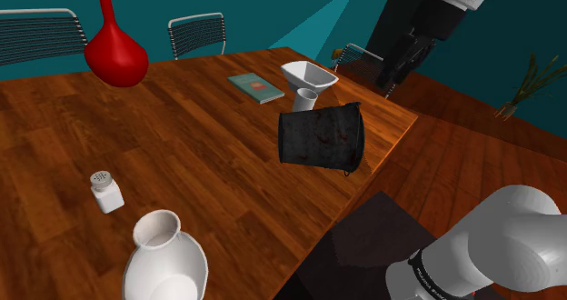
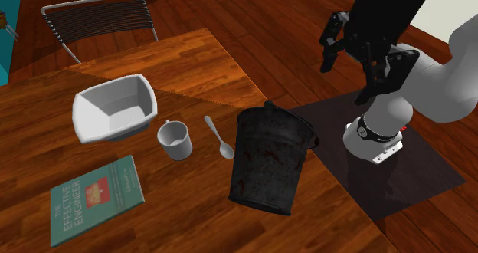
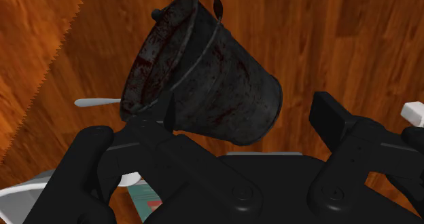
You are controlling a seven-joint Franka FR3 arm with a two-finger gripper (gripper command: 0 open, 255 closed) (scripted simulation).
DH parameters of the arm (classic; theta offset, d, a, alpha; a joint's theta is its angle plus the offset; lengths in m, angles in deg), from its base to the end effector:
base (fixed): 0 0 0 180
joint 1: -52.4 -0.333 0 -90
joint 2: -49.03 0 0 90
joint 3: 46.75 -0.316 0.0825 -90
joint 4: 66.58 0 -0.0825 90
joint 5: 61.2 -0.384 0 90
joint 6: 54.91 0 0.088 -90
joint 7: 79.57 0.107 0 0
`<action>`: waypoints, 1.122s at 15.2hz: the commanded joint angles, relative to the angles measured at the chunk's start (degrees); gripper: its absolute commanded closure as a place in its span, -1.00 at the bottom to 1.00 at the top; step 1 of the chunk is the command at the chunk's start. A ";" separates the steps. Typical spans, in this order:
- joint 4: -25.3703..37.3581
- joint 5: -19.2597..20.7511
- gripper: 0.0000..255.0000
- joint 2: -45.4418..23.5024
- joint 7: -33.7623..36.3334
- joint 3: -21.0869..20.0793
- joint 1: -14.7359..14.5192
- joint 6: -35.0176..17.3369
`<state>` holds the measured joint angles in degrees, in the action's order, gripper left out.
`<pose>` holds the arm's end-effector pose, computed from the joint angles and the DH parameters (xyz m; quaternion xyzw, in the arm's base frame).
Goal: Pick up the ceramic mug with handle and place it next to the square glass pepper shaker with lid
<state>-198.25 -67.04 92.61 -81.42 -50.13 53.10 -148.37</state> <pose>0.3200 0.0316 0.6153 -0.9980 -0.0316 -0.0464 0.0306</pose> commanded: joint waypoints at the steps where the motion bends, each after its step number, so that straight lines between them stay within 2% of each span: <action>1: 0.00 0.00 -1.00 0.00 0.00 0.00 0.00 0.00; 9: 1.32 2.79 -1.00 -14.01 -3.71 1.45 1.51 -11.66; 17: 7.43 5.24 -1.00 -30.04 -6.43 2.71 2.86 -20.75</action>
<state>-191.74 -62.13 64.77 -87.40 -47.65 55.75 -167.90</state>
